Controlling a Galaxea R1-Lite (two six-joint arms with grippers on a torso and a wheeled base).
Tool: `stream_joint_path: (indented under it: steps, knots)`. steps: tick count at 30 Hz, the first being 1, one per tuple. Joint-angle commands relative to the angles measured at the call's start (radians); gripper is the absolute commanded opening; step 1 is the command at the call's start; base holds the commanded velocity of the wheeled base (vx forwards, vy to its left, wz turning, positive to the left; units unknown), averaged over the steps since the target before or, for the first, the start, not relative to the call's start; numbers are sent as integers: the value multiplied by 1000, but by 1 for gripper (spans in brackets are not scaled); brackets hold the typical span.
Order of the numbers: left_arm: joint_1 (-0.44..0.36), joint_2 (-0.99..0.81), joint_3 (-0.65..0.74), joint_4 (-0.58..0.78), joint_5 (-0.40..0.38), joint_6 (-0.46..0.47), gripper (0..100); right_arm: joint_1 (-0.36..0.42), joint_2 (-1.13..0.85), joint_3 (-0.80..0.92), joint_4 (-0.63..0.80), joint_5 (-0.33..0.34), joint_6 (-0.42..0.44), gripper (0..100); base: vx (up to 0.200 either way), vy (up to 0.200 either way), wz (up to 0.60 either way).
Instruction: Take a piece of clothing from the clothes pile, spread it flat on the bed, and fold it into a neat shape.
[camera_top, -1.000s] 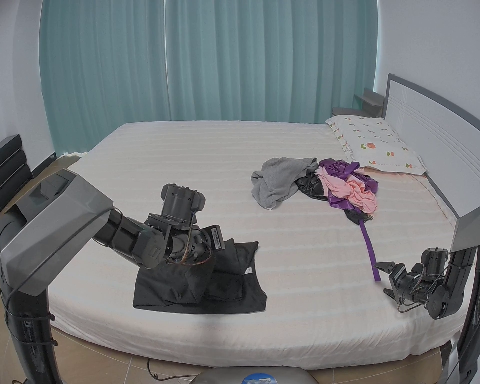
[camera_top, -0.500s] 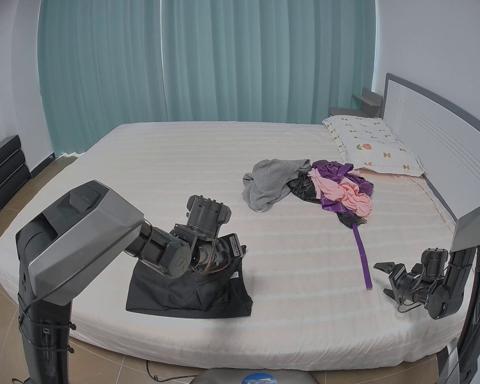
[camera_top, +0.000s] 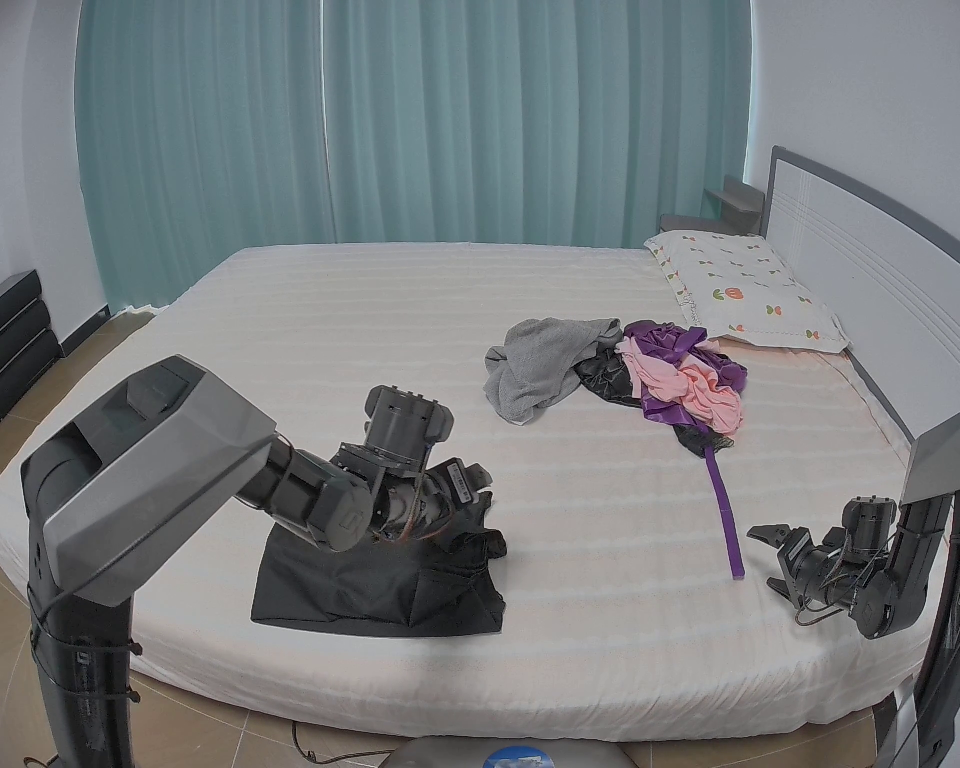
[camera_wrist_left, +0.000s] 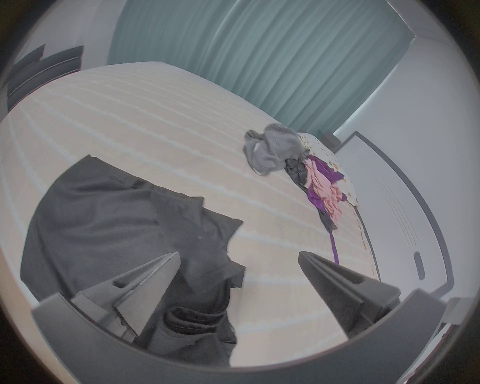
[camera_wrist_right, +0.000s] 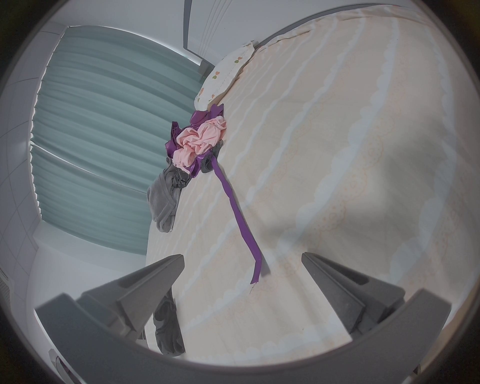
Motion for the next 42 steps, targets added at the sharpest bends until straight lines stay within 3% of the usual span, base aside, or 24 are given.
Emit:
stream_joint_path:
  steps: [1,5,11,12,18,21,28,31,38,42]
  knots:
    - [51,-63,69,-10,-7,-10,100,7,2,1,-1,-2,0,100,0,0,0]
    - [77,-89,115,-17,-10,-15,100,9,13,1,-9,-5,-1,100,0,0,0]
    - [129,-121,143,30,-16,-227,100,18,36,23,-75,-9,0,100,0,0,0]
    - [129,-121,143,30,-16,-227,100,18,36,23,-75,-9,0,100,0,0,0]
    - [258,-155,229,55,-220,-375,100,21,47,27,-95,-10,0,100,0,100,0]
    - [309,-170,267,53,-307,-385,100,21,47,27,-95,-10,-1,100,0,200,0]
    - [384,-189,325,46,-427,-385,100,38,45,20,-92,-10,-5,100,0,200,0]
    - [424,-187,350,-2,-435,-386,100,83,25,23,-92,-18,-5,100,0,200,0]
    - [418,-175,400,-70,-430,-374,100,205,-41,27,-75,-70,-11,100,0,200,0]
    - [421,-180,400,-73,-435,-380,100,368,-55,26,-66,-194,-17,100,0,200,0]
